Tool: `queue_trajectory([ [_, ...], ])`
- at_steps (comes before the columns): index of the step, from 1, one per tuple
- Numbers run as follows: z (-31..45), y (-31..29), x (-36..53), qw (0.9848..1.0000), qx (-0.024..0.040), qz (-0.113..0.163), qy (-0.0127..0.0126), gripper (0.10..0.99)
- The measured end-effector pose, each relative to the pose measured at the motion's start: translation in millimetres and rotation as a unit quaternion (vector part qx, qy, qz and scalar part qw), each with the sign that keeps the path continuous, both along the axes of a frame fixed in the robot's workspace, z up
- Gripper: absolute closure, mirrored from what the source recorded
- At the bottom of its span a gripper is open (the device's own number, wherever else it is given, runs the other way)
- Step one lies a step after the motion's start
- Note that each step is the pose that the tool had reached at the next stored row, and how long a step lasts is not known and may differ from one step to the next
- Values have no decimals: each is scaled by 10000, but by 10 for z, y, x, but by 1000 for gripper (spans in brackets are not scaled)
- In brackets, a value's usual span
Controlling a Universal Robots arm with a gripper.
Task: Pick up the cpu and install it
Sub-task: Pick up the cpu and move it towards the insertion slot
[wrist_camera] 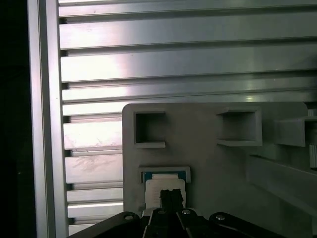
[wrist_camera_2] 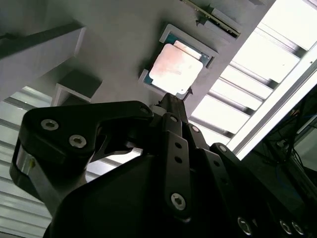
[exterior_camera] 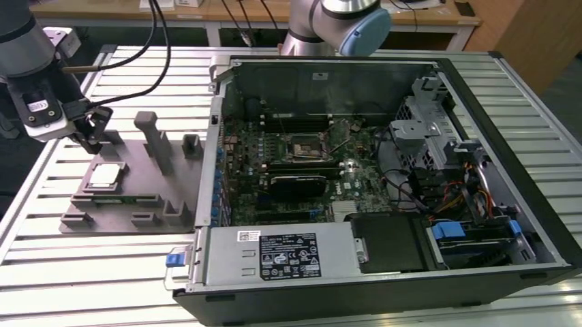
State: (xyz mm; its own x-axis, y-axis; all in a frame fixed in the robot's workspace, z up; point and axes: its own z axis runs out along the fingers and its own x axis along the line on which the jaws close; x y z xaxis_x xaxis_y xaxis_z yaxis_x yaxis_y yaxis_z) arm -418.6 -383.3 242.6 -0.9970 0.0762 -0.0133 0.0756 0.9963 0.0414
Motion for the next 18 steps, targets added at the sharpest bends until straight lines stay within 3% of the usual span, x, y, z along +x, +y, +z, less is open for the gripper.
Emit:
queue_trajectory([
  [18, -161, 0, -75, 10000, -2, 0, 30, 980],
])
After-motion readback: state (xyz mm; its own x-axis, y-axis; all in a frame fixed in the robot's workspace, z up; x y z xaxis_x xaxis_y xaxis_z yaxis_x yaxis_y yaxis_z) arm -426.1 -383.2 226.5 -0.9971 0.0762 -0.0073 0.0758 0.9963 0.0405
